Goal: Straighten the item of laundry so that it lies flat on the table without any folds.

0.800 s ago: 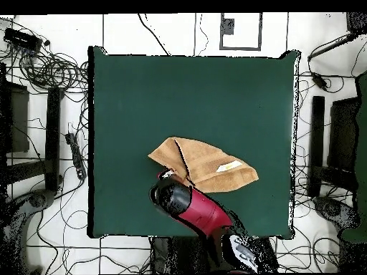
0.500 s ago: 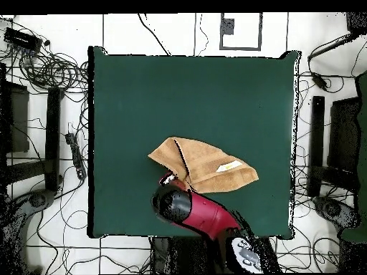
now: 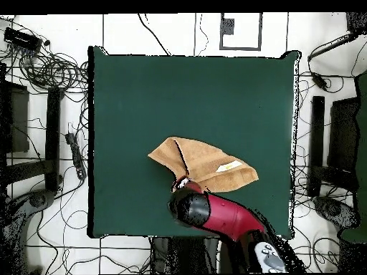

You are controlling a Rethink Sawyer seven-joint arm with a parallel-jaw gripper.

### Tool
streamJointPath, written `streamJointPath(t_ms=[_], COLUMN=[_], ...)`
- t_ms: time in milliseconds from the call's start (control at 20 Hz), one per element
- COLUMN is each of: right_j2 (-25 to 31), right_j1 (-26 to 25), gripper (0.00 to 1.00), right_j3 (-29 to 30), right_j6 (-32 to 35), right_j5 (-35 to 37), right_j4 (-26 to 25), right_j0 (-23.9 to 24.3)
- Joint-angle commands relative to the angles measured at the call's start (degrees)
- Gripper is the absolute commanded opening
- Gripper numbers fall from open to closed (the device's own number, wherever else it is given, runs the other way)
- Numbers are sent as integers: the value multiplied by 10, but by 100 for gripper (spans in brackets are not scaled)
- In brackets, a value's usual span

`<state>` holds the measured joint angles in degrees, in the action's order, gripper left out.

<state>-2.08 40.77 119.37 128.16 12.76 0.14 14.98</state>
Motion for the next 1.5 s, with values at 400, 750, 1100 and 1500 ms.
streamJointPath(t_ms=[400,750,1100,1500], right_j2=[88,90,85,103], right_j1=[-171,-174,-139,-100], gripper=[100,100,100,100], right_j3=[-152,-171,-217,-211], right_j6=[-10,37,16,-1], right_j5=[-53,-51,71,132], right_j4=[-67,-44,-30,-34], right_j0=[1,-40,-63,-49])
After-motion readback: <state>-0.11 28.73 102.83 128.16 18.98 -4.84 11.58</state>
